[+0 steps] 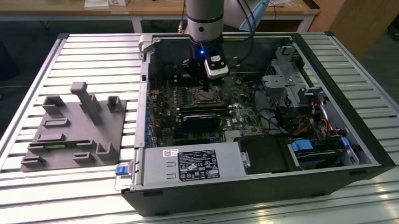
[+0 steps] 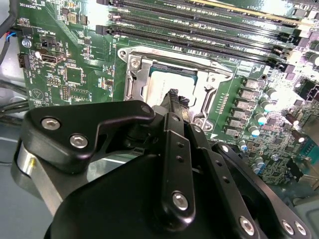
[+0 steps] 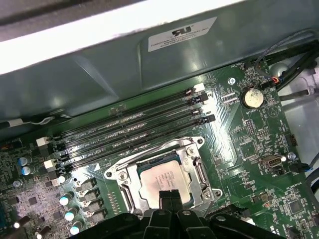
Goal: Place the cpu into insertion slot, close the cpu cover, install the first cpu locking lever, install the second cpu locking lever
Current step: 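Install the second cpu locking lever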
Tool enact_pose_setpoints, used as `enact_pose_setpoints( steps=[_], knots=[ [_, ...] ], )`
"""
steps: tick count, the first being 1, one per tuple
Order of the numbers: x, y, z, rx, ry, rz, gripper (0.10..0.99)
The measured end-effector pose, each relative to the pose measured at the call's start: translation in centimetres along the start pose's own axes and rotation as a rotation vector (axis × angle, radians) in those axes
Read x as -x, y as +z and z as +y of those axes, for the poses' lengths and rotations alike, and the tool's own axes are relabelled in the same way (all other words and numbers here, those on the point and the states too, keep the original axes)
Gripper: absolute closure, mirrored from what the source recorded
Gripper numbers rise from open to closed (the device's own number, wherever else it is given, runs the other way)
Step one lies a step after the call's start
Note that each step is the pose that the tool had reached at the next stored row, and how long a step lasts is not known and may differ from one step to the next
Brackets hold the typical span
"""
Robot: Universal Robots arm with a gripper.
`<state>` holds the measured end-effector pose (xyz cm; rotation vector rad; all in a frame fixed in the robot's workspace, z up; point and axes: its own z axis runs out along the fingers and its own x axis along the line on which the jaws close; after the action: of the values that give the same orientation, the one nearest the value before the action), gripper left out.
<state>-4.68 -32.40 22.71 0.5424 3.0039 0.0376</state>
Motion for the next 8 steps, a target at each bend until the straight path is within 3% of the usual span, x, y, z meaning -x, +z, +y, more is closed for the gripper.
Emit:
enact_pose_setpoints(
  steps=[8],
  knots=[
    [0.13,-1.49,0.06,0.0,0.0,0.0,0.98]
  ],
)
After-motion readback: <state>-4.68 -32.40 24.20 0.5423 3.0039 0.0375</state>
